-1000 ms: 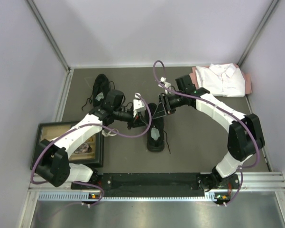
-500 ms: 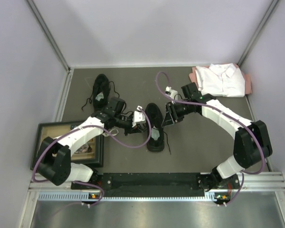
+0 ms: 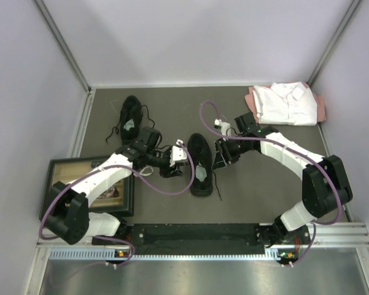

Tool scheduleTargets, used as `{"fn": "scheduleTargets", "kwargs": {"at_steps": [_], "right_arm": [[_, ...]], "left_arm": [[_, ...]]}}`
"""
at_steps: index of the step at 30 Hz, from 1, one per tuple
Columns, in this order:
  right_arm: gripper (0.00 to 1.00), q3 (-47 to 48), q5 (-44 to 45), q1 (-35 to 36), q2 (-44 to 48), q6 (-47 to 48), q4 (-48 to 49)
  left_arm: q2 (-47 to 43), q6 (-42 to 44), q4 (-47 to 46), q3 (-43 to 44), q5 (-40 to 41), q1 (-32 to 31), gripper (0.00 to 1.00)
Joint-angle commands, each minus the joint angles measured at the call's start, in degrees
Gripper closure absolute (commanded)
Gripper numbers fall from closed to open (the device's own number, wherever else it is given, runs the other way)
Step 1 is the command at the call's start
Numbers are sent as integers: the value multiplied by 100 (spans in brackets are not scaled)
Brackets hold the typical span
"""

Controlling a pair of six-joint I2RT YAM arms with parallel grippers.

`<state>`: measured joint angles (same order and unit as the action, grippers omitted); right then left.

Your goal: Tie the shoes

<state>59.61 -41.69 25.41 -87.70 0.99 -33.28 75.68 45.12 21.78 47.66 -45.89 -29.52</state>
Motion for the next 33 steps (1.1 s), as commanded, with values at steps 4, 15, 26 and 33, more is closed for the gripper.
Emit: {"fn": "scheduleTargets", "kwargs": {"at_steps": [4,15,26,33], "right_arm": [[54,-108,-277,-18,95,-55,480],[60,-319,-436,104,122,-266,1025],[64,-310,-85,359,-1,-179,1140],[66,-345,178,491,69,-126,1069]], "left_arm": [[-405,-363,-33,-143,115,51,51],[-870,-1673,-481,-266,-61,271,50],[-985,-2780,-1044,-284,141,341,49],[-950,-3106,-1246,-266,185,350,49]]}}
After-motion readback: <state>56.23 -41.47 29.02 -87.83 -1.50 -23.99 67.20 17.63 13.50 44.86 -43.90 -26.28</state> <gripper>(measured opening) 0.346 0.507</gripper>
